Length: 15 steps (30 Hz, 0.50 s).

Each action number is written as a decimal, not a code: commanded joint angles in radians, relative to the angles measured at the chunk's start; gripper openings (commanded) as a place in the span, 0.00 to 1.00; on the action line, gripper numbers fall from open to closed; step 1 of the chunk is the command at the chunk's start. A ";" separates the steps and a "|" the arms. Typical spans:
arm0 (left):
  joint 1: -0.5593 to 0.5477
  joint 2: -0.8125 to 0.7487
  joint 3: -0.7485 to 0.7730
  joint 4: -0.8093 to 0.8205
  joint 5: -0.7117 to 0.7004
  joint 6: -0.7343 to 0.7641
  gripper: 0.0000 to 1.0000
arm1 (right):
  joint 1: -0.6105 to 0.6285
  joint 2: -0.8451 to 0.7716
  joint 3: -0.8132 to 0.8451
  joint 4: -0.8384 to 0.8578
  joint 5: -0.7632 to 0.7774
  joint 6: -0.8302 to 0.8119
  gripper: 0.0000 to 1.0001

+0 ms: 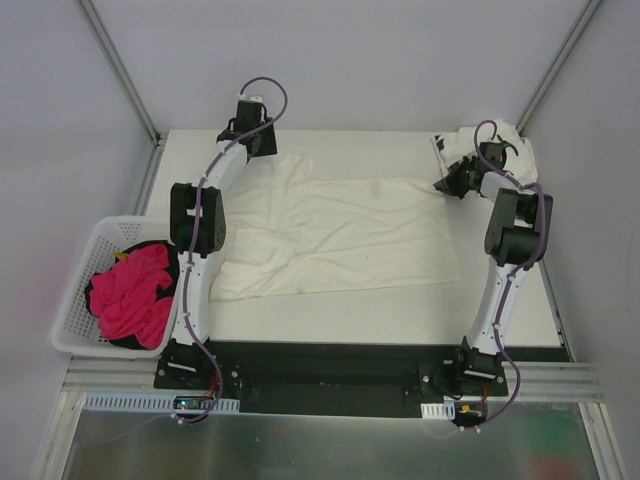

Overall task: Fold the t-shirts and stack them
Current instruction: Grap the side of the flattened tshirt furthest away from the robot with both arms

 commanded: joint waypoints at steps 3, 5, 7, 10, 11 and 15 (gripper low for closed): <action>0.012 0.039 0.058 0.036 0.155 -0.024 0.53 | -0.009 -0.060 -0.038 0.009 -0.006 -0.002 0.01; 0.017 0.044 0.058 0.055 0.171 -0.025 0.53 | -0.011 -0.066 -0.052 0.015 -0.008 0.000 0.01; 0.023 0.058 0.066 0.072 0.184 -0.034 0.53 | -0.012 -0.074 -0.058 0.023 -0.009 0.001 0.01; 0.031 0.075 0.089 0.079 0.178 -0.039 0.52 | -0.015 -0.082 -0.070 0.024 -0.013 0.003 0.01; 0.034 0.076 0.092 0.087 0.181 -0.039 0.52 | -0.017 -0.083 -0.076 0.023 -0.011 0.000 0.01; 0.040 0.095 0.105 0.114 0.169 -0.039 0.52 | -0.018 -0.089 -0.084 0.026 -0.010 0.000 0.01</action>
